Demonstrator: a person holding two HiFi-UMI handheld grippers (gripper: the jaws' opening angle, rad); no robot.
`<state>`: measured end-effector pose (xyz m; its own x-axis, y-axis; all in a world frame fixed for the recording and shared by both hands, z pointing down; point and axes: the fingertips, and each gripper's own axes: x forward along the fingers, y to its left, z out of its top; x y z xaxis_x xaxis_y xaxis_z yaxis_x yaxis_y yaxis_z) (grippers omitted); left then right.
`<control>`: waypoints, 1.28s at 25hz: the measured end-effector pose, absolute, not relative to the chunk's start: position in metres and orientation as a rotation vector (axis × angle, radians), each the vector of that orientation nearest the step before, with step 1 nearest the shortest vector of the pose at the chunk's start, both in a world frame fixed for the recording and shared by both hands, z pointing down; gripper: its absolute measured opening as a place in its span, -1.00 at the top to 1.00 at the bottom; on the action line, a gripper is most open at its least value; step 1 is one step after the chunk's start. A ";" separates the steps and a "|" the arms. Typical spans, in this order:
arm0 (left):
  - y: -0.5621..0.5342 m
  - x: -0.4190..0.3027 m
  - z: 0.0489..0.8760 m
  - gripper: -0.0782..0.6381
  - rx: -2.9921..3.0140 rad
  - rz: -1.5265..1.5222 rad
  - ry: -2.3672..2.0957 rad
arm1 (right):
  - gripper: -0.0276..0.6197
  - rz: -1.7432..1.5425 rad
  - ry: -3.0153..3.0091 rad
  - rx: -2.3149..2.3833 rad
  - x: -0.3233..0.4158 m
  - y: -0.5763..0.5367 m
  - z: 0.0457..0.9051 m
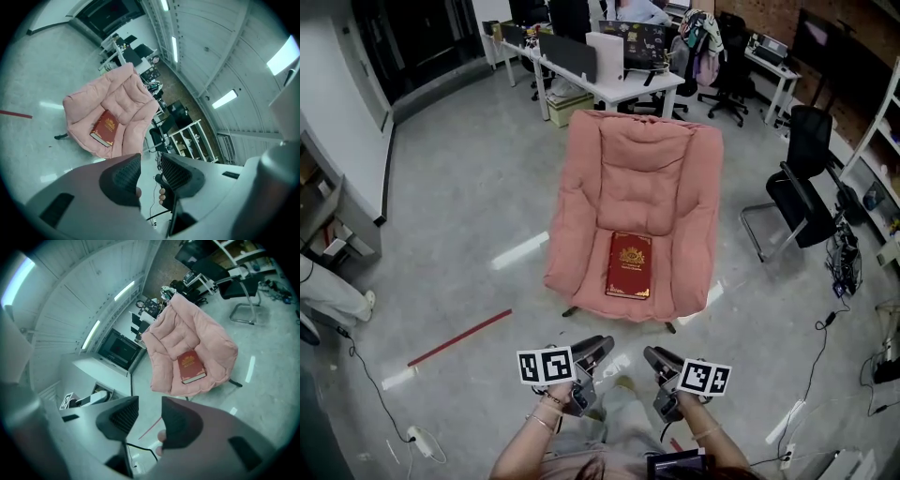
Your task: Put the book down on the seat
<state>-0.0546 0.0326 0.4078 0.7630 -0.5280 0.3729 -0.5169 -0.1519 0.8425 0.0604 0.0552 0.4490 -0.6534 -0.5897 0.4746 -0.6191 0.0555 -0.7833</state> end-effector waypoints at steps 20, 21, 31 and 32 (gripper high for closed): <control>0.102 -0.105 0.348 0.51 1.909 -0.076 -0.739 | 0.65 1.474 -2.385 1.371 0.011 0.113 0.373; 0.105 -0.106 0.348 0.52 1.909 -0.079 -0.737 | 0.65 1.463 -2.392 1.369 0.009 0.116 0.370; 0.125 -0.097 0.333 0.51 2.014 -0.016 -0.733 | 0.71 1.379 -2.421 1.330 0.012 0.131 0.357; 0.127 -0.095 0.332 0.52 2.023 -0.006 -0.738 | 0.72 1.366 -2.426 1.320 0.012 0.134 0.356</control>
<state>-0.0949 0.1274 0.3317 0.8178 -0.5015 0.2823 -0.4970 -0.3681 0.7858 0.0124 0.1335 0.3555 -0.6317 -0.6473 0.4267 -0.7005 0.2408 -0.6718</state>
